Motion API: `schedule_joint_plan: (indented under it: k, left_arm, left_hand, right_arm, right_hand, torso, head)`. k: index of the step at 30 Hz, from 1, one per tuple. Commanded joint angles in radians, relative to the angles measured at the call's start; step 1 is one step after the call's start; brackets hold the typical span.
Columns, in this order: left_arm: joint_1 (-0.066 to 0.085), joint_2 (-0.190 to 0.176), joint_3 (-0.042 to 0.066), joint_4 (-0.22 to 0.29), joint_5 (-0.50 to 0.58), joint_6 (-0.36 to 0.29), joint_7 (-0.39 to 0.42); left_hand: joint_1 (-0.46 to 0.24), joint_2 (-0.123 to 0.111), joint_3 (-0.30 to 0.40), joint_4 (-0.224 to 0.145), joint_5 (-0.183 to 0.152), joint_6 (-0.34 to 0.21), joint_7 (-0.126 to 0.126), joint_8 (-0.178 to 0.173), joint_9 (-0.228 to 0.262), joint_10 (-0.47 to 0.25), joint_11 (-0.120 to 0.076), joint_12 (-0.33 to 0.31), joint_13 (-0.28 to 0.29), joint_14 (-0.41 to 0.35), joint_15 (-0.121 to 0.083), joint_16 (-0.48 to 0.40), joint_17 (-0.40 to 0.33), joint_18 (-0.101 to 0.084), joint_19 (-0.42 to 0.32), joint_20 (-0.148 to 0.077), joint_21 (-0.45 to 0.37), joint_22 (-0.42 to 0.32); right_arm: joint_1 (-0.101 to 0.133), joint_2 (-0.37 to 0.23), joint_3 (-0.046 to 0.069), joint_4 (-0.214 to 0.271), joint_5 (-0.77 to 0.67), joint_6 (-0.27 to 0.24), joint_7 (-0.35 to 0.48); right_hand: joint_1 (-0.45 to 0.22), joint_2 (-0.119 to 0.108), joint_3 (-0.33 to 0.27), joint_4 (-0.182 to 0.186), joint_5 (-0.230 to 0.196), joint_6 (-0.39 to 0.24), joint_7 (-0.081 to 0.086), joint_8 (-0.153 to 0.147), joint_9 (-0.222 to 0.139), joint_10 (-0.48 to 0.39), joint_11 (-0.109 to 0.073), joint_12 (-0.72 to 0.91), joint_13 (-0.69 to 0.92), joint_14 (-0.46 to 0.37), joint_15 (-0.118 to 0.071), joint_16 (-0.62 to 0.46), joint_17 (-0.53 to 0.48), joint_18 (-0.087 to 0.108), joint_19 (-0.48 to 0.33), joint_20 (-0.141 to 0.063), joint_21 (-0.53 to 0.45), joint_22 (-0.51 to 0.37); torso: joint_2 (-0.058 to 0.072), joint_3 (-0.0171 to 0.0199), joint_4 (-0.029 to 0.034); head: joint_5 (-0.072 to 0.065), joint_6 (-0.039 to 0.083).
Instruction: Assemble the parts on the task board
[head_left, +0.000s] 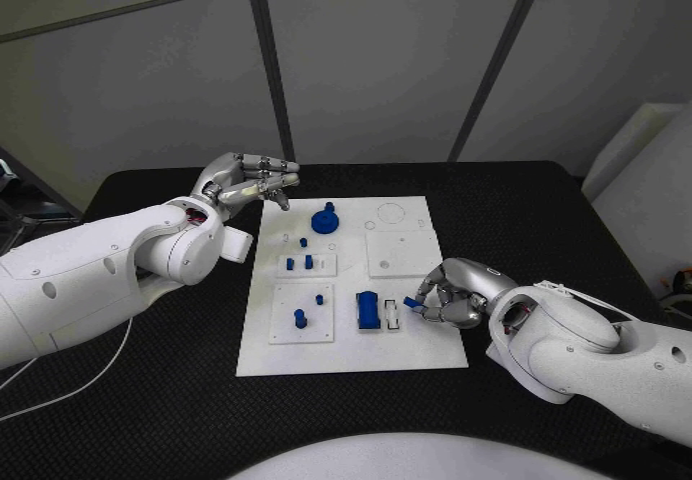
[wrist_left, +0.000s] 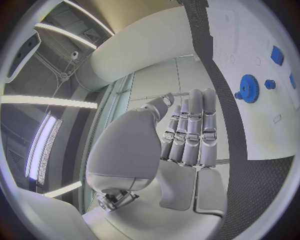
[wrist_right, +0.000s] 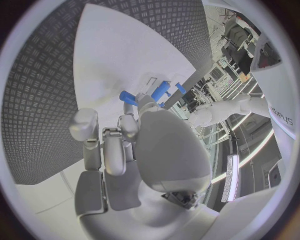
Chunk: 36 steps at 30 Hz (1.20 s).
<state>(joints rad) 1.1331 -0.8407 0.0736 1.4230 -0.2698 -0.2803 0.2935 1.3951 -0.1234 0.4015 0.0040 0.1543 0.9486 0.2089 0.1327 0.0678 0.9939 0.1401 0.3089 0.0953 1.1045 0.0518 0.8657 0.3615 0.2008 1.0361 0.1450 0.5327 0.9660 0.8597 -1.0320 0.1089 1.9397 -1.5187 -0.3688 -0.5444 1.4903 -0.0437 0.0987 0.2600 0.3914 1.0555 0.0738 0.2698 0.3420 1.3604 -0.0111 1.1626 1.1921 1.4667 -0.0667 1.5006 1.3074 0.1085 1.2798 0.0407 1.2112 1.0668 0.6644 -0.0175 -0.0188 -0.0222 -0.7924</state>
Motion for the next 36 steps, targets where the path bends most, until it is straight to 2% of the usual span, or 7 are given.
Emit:
schedule_joint_plan:
  k: [1,8,16,18,20,30,36]
  left_arm:
    - [0.001,0.002,0.001,0.000,0.003,0.009,0.005]
    - [0.001,0.003,0.001,0.000,0.003,0.009,0.004]
    - [0.001,0.005,0.001,0.000,0.003,0.010,0.004]
    - [0.001,0.005,0.001,0.000,0.003,0.010,0.004]
    - [0.001,0.005,0.001,0.000,0.003,0.011,0.003]
    - [0.001,0.004,0.001,0.001,0.003,0.014,0.001]
    - [0.001,0.003,0.001,0.001,0.003,0.016,-0.001]
  left_hand:
    - [0.003,0.007,-0.004,-0.004,-0.003,-0.006,0.003,0.005,0.000,-0.007,-0.002,0.003,-0.001,-0.005,0.001,-0.004,-0.001,-0.018,0.000,0.003,-0.006,-0.001]
    - [0.004,0.008,-0.003,-0.004,-0.003,-0.006,0.003,0.006,0.000,-0.007,-0.002,0.003,-0.001,-0.005,0.001,-0.004,-0.002,-0.018,0.000,0.003,-0.006,-0.001]
    - [0.004,0.008,-0.003,-0.004,-0.003,-0.006,0.003,0.006,0.000,-0.007,-0.002,0.003,-0.001,-0.005,0.001,-0.004,-0.002,-0.018,0.000,0.003,-0.006,-0.001]
    - [0.004,0.008,-0.003,-0.004,-0.003,-0.006,0.003,0.006,0.000,-0.007,-0.002,0.003,-0.001,-0.005,0.001,-0.004,-0.002,-0.018,0.000,0.003,-0.006,-0.001]
    - [0.004,0.008,-0.003,-0.004,-0.003,-0.006,0.003,0.006,0.000,-0.007,-0.002,0.003,-0.001,-0.005,0.001,-0.004,-0.002,-0.018,0.000,0.003,-0.006,-0.001]
    - [0.004,0.008,-0.003,-0.004,-0.003,-0.006,0.003,0.006,0.000,-0.007,-0.002,0.003,-0.001,-0.005,0.001,-0.004,-0.002,-0.018,0.000,0.003,-0.006,-0.001]
    - [0.004,0.008,-0.003,-0.004,-0.003,-0.006,0.003,0.006,0.000,-0.007,-0.002,0.003,-0.001,-0.005,0.001,-0.004,-0.002,-0.018,0.000,0.003,-0.006,-0.001]
  right_arm:
    - [0.001,0.012,0.006,-0.006,0.087,-0.064,0.020]
    - [0.001,0.039,0.011,-0.024,0.133,-0.035,0.020]
    - [0.001,0.078,0.012,-0.054,0.166,0.049,0.004]
    - [0.001,0.085,0.012,-0.059,0.168,0.067,-0.001]
    - [0.001,0.089,0.012,-0.064,0.170,0.083,-0.007]
    - [0.001,0.107,0.012,-0.083,0.172,0.094,-0.028]
    - [0.001,0.112,0.012,-0.086,0.172,0.097,-0.030]
  right_hand:
    - [-0.023,-0.007,0.012,0.004,0.003,0.016,-0.008,0.004,0.009,0.006,0.000,-0.004,-0.001,0.082,-0.006,0.004,0.148,-0.002,0.007,0.001,0.007,0.001]
    - [-0.051,-0.016,0.032,0.021,0.006,0.020,-0.009,0.004,0.013,0.010,0.000,-0.001,0.002,0.082,-0.006,0.006,0.151,-0.003,0.009,0.000,0.009,0.005]
    - [-0.165,-0.011,0.054,0.030,-0.025,0.031,-0.011,0.006,0.022,0.031,-0.001,0.034,0.034,0.087,-0.007,0.019,0.172,-0.006,0.021,0.000,0.023,0.025]
    - [-0.190,-0.019,0.049,0.027,0.025,0.035,-0.013,0.008,0.026,0.034,-0.002,0.037,0.038,0.087,-0.007,0.020,0.173,-0.006,0.022,0.000,0.024,0.027]
    - [-0.201,-0.022,0.044,0.026,0.050,0.038,-0.013,0.010,0.029,0.035,-0.003,0.039,0.040,0.087,-0.008,0.020,0.174,-0.007,0.023,-0.001,0.025,0.029]
    - [-0.209,-0.020,0.042,0.024,0.067,0.043,-0.016,0.014,0.035,0.033,-0.005,0.036,0.039,0.087,-0.010,0.020,0.174,-0.006,0.022,-0.002,0.024,0.028]
    - [-0.213,-0.021,0.040,0.025,0.070,0.045,-0.017,0.016,0.037,0.034,-0.005,0.036,0.040,0.087,-0.010,0.020,0.174,-0.006,0.022,-0.003,0.024,0.028]
  torso:
    - [-0.001,-0.0009,0.0011]
    - [0.000,-0.0010,0.0000]
    - [0.001,-0.0011,0.0007]
    - [0.000,-0.0010,0.0004]
    - [0.000,-0.0011,-0.0001]
    - [-0.002,-0.0005,-0.0010]
    - [-0.001,-0.0002,-0.0013]
  head:
    - [0.000,-0.003]
    - [0.002,-0.004]
    - [0.003,-0.007]
    - [0.004,-0.008]
    - [0.005,-0.008]
    - [0.008,-0.013]
    - [0.009,-0.011]
